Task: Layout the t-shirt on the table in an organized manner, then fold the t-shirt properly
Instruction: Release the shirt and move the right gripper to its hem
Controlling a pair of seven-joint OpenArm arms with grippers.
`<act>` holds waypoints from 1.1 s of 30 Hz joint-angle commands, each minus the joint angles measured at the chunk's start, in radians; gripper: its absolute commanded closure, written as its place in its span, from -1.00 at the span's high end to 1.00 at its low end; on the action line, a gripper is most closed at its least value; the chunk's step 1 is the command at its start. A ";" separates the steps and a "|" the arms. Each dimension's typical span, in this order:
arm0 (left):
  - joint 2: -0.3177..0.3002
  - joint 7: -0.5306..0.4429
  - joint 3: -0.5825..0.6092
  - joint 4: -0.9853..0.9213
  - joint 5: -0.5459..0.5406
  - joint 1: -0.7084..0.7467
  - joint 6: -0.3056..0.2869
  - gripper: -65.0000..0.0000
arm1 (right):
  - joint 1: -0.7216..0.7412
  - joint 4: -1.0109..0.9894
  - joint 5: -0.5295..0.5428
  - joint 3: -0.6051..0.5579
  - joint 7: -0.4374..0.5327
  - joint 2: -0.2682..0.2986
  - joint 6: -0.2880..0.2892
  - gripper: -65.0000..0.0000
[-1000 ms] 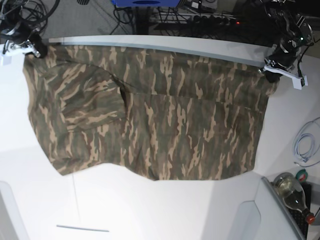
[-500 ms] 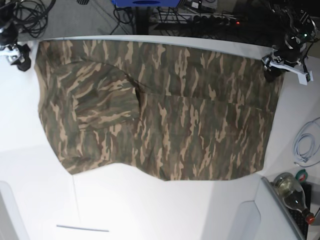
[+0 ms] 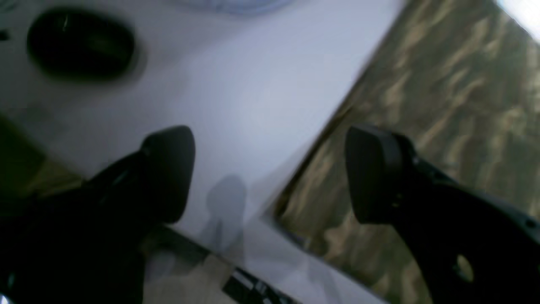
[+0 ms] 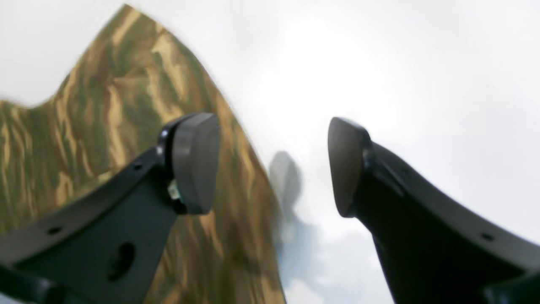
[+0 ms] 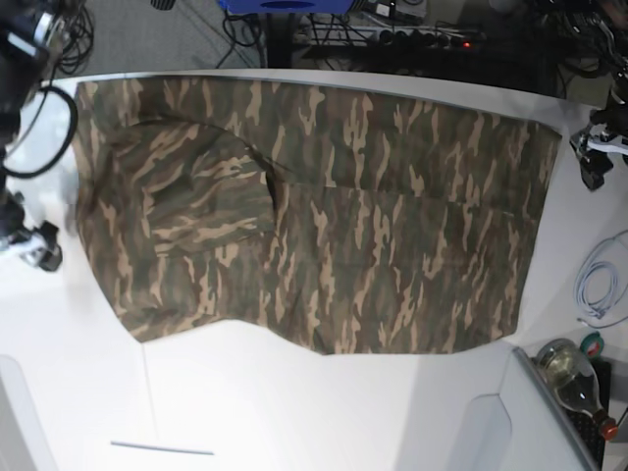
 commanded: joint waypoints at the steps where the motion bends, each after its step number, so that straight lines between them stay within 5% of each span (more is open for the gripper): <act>1: -0.016 -0.020 -0.013 0.046 -0.010 0.006 0.004 0.60 | 0.069 -0.048 -0.005 -0.039 0.061 0.033 -0.002 0.17; 3: -0.003 -0.015 0.011 0.070 -0.010 0.008 0.004 0.41 | 0.141 -0.165 -0.022 -0.109 0.132 0.045 -0.002 0.17; 7: 0.019 0.009 0.128 0.069 -0.002 0.008 0.004 -0.86 | 0.273 -0.395 -0.038 -0.237 0.282 0.059 -0.002 0.18; 8: 0.027 0.008 0.157 0.057 -0.002 0.008 0.004 -1.00 | 0.291 -0.427 -0.039 -0.261 0.308 0.057 -0.002 0.18; 15: 0.027 -0.048 0.318 -0.063 -0.001 -0.011 0.004 -1.00 | 0.368 -0.622 -0.041 -0.393 0.426 0.048 -0.004 0.18; 23: 0.025 -0.055 0.330 -0.121 -0.001 -0.021 0.004 -1.00 | 0.342 -0.654 -0.039 -0.450 0.448 0.036 -0.004 0.15; 25: 0.025 -0.055 0.333 -0.127 -0.001 -0.020 0.004 -1.00 | 0.342 -0.653 -0.039 -0.447 0.452 0.036 -0.004 -0.08; 28: 0.025 -0.055 0.335 -0.131 -0.001 -0.020 0.004 -1.00 | 0.340 -0.631 -0.036 -0.445 0.449 0.036 -0.004 -0.93; 33: 0.025 -0.054 0.335 -0.131 -0.001 -0.020 0.004 -1.00 | 0.262 -0.459 -0.035 -0.444 0.379 0.036 -0.004 -1.00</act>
